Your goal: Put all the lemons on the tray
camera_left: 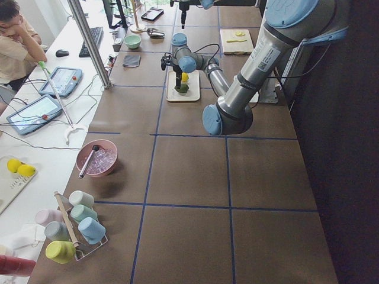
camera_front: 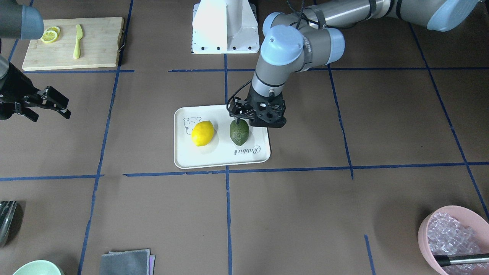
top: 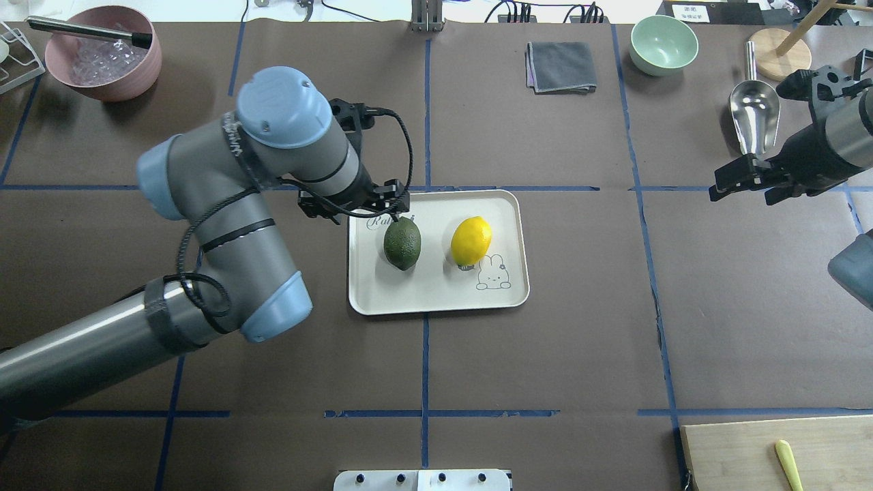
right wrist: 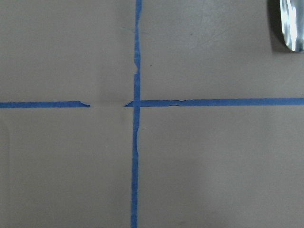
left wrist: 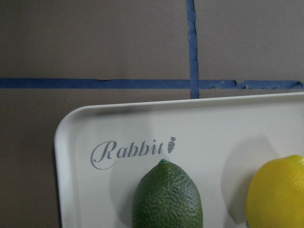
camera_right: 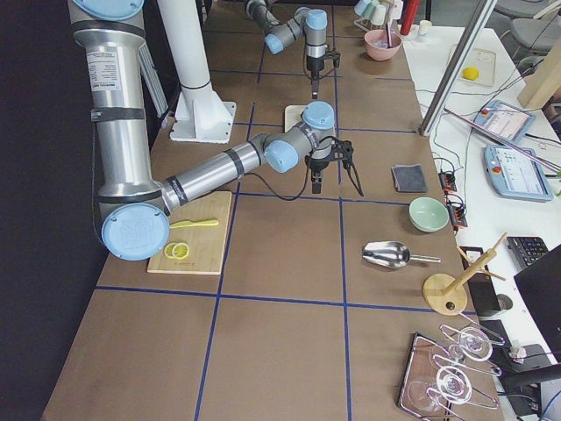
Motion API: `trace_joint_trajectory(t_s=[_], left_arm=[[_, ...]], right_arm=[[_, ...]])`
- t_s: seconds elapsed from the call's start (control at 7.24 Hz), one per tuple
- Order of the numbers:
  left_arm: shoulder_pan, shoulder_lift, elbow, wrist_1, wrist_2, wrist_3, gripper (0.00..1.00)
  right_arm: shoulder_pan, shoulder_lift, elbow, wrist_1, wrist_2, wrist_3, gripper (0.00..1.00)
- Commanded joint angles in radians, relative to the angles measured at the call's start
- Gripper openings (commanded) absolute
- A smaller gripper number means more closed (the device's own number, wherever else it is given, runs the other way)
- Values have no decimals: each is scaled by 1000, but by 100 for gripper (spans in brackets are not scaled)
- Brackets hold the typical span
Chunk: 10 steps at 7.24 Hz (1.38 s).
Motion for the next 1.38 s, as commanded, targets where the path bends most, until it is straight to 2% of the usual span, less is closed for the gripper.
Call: trace_joint_trajectory(t_s=[0.0,0.14,0.28,0.41,0.55,0.83,1.11,1.24], left_arm=[[-77,211,-227,38,-7,157,100],[-114,353,-316,36,-10,272,100],[-209,445,-328,38,-58,425,100],[-348,539,-316,39,-165,662,100],[-468,623,-295,51,-195,888,100],[-729,659,-127,73,-238,1312,100],[-889,653,36,68,-251,1466,100],[-924,655,90,73,-275,1482,100]], right_arm=[[86,-51,-39,-4,9,-174,100],[132,-75,-67,-4,10,-258,100],[182,-95,-101,-4,19,-347,100],[244,-95,-174,-4,54,-453,100],[291,-92,-241,-4,61,-559,100],[388,-92,-332,-7,76,-714,100],[442,-85,-337,-123,79,-846,100],[450,-51,-333,-170,81,-849,100]])
